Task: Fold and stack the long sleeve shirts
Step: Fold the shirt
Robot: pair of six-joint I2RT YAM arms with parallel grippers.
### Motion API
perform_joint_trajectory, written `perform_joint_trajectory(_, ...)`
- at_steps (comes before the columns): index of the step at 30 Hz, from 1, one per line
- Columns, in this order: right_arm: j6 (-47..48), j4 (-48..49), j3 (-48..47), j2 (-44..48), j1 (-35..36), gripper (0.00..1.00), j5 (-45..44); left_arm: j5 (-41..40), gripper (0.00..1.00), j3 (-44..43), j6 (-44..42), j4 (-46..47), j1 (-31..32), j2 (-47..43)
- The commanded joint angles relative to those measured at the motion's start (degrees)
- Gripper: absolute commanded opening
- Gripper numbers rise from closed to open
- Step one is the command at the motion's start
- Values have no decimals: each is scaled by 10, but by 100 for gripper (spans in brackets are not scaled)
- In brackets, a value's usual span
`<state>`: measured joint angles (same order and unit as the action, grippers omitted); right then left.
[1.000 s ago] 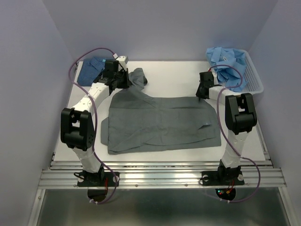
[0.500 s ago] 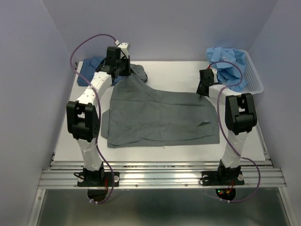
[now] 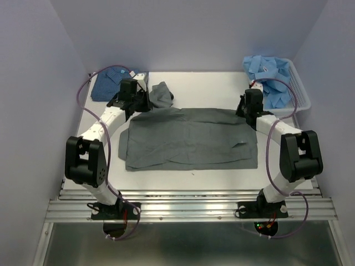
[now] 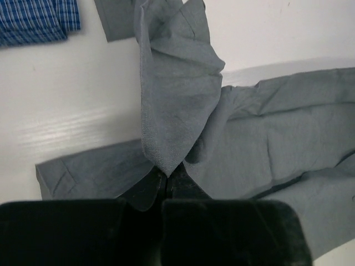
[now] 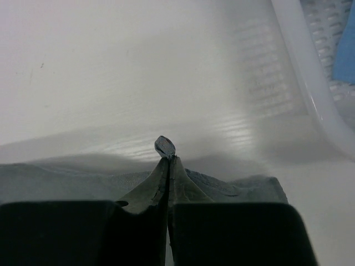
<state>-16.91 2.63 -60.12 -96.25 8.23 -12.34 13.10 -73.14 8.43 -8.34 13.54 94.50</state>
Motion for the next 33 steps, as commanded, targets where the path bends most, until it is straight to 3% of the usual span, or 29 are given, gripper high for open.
perform_joint_trajectory(1, -14, 49, 58, 61, -1, 1, 15, 10, 0, 87, 47, 63, 3, -82)
perform_joint_trajectory(13, -81, -25, 193, 218, -1, 2, 2, -46, 0, 290, 167, 75, 3, -259)
perform_joint_trajectory(20, -94, -69, 248, 267, -1, 8, -23, -45, 0, 379, 233, 80, 5, -307)
perform_joint_trajectory(24, -106, -75, 256, 264, -1, 18, -40, -41, 0, 388, 244, 91, 7, -286)
perform_joint_trajectory(27, -115, -88, 254, 261, -1, 48, -57, -48, 0, 391, 257, 82, 8, -274)
perform_joint_trajectory(29, -115, -97, 256, 264, -1, 64, -67, -61, 8, 391, 264, 56, 8, -277)
perform_joint_trajectory(30, -113, -101, 254, 265, -1, 68, -70, -69, 20, 389, 274, 45, 7, -280)
perform_joint_trajectory(31, -110, -111, 251, 267, -1, 81, -69, -74, 49, 387, 276, 35, 8, -291)
perform_joint_trajectory(32, -109, -117, 243, 273, -1, 100, -66, -75, 60, 386, 277, 29, 8, -298)
perform_joint_trajectory(33, -96, -119, 239, 277, -1, 100, -53, -77, 76, 386, 282, 18, 8, -307)
